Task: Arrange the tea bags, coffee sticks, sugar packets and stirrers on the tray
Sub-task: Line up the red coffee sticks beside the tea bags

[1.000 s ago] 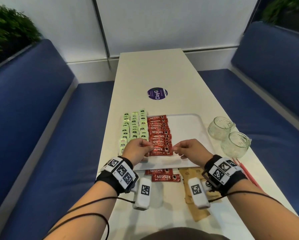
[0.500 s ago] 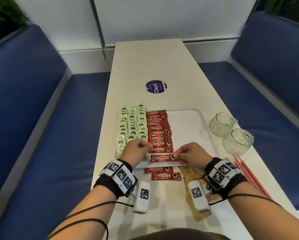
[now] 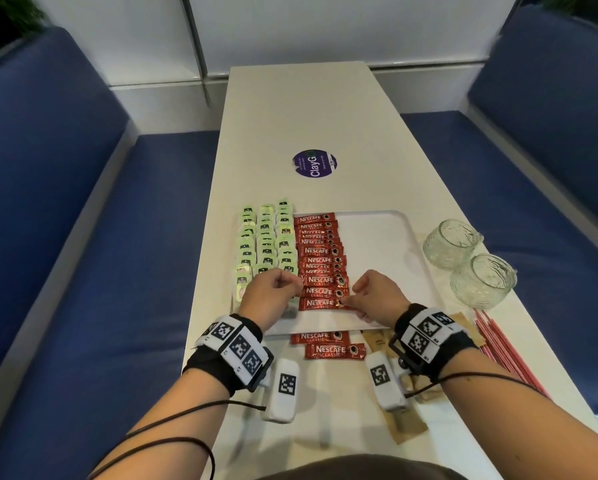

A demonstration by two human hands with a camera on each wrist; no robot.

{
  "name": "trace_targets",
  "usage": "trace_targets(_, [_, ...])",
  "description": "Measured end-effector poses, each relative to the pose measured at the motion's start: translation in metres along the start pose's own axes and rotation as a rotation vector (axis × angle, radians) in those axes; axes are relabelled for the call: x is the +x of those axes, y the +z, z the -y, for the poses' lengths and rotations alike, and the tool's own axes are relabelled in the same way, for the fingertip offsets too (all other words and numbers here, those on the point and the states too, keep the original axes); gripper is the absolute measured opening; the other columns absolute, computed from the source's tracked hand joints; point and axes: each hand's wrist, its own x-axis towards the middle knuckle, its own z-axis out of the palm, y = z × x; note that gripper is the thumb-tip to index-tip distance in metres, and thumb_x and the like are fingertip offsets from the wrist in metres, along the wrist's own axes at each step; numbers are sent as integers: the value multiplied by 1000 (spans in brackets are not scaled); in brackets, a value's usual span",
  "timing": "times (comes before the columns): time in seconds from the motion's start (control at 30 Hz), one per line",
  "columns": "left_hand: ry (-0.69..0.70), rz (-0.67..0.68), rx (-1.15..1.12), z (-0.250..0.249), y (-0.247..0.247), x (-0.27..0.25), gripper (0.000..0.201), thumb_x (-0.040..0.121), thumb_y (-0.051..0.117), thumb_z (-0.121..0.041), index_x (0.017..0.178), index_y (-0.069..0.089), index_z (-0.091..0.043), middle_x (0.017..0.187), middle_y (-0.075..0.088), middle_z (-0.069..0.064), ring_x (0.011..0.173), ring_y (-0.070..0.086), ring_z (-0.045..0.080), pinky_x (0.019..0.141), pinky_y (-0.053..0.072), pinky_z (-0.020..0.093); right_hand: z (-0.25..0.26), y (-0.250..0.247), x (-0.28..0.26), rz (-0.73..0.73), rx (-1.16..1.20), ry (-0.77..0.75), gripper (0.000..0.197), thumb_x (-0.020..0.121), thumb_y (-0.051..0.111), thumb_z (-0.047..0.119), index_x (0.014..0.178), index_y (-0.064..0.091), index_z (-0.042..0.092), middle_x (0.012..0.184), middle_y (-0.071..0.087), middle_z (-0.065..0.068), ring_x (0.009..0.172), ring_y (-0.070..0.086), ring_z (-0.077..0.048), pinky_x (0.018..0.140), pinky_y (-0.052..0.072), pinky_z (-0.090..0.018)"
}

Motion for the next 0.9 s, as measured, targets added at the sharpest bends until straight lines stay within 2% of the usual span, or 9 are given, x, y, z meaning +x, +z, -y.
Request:
trace_targets(0.1, [91,-23,118,2,-1,-5,7,89,69,-8,91,69,-15,90,66,10,79,66,21,68,61,33,0,0,-4,-7,3,-14,35,80,78,28,96,50,11,84,72,-14,61,59,-19,63,53,-36])
trace_targets(0.27, [223,65,496,12,4,-23,9,86,73,-21,88,74,-30,78,65,-12,73,61,6,69,49,25,-7,-4,-29,-40,-35,-158,24,76,81,32,89,64,21,77,66,-1,63,58,-11,60,47,-26])
trace_targets(0.4, [190,173,709,28,19,-38,13,84,73,-31,96,77,-37,90,71,-14,84,62,6,83,53,32,-18,-3,-53,46,-219,-253,14,72,82,37,76,73,27,65,66,5,56,54,-3,54,40,-19])
trace_targets(0.5, [141,159,748,35,26,-47,20,84,72,-33,103,76,-38,97,73,-15,89,65,6,85,53,32,-25,2,-63,45,-374,-256,22,67,82,45,81,72,30,67,59,15,63,53,0,54,33,-19])
trace_targets(0.6, [116,90,764,40,29,-55,12,83,74,-32,93,77,-37,91,68,-18,91,63,6,77,47,25,-32,5,-69,40,-500,-274,26,68,80,48,85,68,34,72,54,19,71,52,-1,56,34,-21])
trace_targets(0.67, [119,64,798,41,31,-61,8,80,75,-32,87,74,-36,87,63,-19,89,62,7,73,44,24,-34,6,-73,52,-549,-275,23,69,79,50,81,67,35,72,56,17,69,53,0,53,33,-21])
trace_targets(0.8, [151,70,819,45,37,-64,36,78,77,-30,111,64,-32,106,58,-9,99,59,10,88,50,33,-33,6,-78,67,-600,-325,17,73,78,46,79,67,35,79,52,15,72,51,-3,54,33,-22])
trace_targets(0.83, [148,78,818,44,38,-65,36,79,77,-30,112,64,-31,103,57,-10,98,59,10,89,51,33,-34,6,-78,67,-604,-337,16,73,78,45,80,68,34,83,51,14,75,51,-5,56,35,-22])
trace_targets(0.9, [146,103,843,44,39,-65,25,79,77,-30,102,67,-30,93,58,-12,91,60,11,85,52,33,-35,7,-79,70,-605,-351,16,74,79,42,81,70,30,87,53,13,79,53,-7,60,40,-24])
